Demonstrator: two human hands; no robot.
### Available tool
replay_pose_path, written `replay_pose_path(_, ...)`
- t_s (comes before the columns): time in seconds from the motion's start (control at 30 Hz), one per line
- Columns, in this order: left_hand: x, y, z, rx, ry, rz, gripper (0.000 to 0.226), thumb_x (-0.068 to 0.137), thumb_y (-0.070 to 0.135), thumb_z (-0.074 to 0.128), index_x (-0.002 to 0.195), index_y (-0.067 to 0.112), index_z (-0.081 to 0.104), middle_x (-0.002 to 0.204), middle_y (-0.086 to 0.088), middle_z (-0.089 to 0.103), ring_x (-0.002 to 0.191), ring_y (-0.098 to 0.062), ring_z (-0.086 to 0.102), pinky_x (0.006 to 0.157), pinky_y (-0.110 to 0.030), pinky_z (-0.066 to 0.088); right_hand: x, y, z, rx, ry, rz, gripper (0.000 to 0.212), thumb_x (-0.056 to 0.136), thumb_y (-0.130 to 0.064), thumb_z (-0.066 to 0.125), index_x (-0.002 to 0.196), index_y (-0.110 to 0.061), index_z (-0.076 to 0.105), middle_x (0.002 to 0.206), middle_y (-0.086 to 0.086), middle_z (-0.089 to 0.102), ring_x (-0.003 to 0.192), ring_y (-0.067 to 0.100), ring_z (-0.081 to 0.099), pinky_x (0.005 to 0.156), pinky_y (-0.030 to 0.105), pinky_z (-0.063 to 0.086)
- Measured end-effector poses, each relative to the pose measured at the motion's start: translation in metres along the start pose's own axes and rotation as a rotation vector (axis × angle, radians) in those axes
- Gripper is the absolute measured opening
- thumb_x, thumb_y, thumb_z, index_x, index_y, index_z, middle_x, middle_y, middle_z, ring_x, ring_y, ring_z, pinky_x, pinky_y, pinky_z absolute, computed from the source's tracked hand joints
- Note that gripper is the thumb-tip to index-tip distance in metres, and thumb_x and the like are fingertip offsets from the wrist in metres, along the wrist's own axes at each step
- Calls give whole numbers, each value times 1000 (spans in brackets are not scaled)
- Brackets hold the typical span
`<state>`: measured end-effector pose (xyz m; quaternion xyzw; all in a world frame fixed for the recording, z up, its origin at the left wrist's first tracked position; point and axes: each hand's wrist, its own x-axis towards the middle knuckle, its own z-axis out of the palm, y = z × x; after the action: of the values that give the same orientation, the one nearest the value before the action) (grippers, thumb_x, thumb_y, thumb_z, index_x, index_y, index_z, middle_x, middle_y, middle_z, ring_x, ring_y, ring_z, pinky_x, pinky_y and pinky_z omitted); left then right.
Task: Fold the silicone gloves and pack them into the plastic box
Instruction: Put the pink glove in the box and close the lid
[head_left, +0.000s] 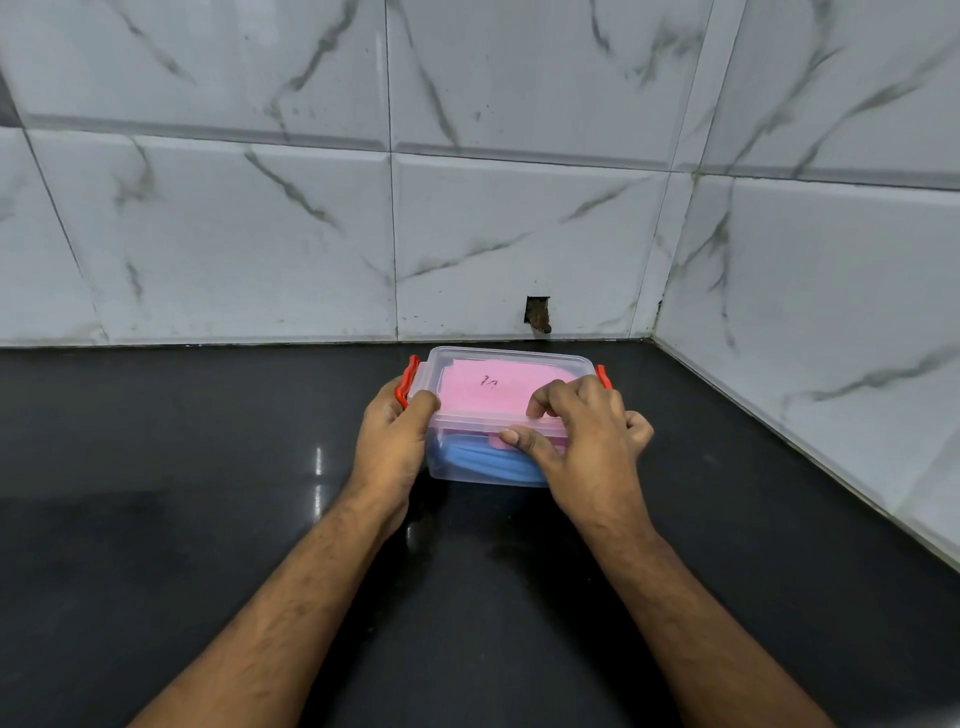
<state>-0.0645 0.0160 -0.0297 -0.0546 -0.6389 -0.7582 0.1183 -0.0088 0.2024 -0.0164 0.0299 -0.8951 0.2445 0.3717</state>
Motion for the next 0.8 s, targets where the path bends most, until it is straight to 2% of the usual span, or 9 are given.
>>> replay_pose_path(0.13,3,2,1,40,24,-5,25,94,12,55,104,25,73,89,8,79,79,-2,72,64,-19,54,-2,0,0,34,10,0,34,78,-64,73,94,-36,64,102,-17,50,102,3,39,92,32,16)
replay_pose_path(0.23,1,1,0,51,16,-6,26,93,12,56,98,31,73,89,12,79,79,-1,72,64,-18,56,-3,1,0,42,1,10,32,79,-63,74,94,-36,64,103,-17,51,105,5,42,92,33,17)
replay_pose_path(0.3,1,2,-1,70,1,0,28,92,14,56,96,34,74,92,11,80,85,-6,74,71,-25,59,-2,0,0,42,-2,10,32,79,-63,74,94,-37,64,104,-18,51,106,6,43,91,32,16)
replay_pose_path(0.37,1,3,-2,101,-21,41,32,90,17,54,105,35,75,99,11,80,95,-12,74,77,-27,58,-2,-1,0,45,-5,5,31,79,-63,73,93,-37,64,104,-18,52,106,6,44,90,32,16)
replay_pose_path(0.47,0,2,-4,135,-70,101,46,90,21,50,131,32,70,115,14,77,106,-7,72,84,-22,57,-2,-2,1,51,-8,6,30,80,-64,73,93,-39,63,104,-18,52,106,4,42,91,32,16)
replay_pose_path(0.63,-2,-6,-9,203,-69,148,41,103,31,54,143,33,61,120,30,71,113,7,66,89,-11,50,0,-2,2,62,-21,42,34,79,-68,69,95,-39,62,105,-18,51,106,2,39,94,31,16)
replay_pose_path(0.7,-5,-7,-10,271,-80,172,44,106,44,51,148,34,55,120,35,68,113,17,61,88,-2,45,1,-2,2,39,-16,39,34,80,-68,70,95,-39,61,105,-19,50,105,2,39,92,29,14)
replay_pose_path(0.77,-10,-7,-9,362,-112,197,59,103,59,47,154,30,42,128,28,64,110,20,58,85,5,39,1,-2,2,14,-7,36,32,81,-66,71,96,-39,61,104,-20,49,103,0,37,91,28,13)
replay_pose_path(0.8,-11,-9,-7,411,-133,205,67,101,62,44,157,28,33,136,21,60,111,15,58,86,7,36,0,-3,2,5,-6,38,29,82,-63,71,97,-39,62,105,-20,48,103,-1,36,92,29,14)
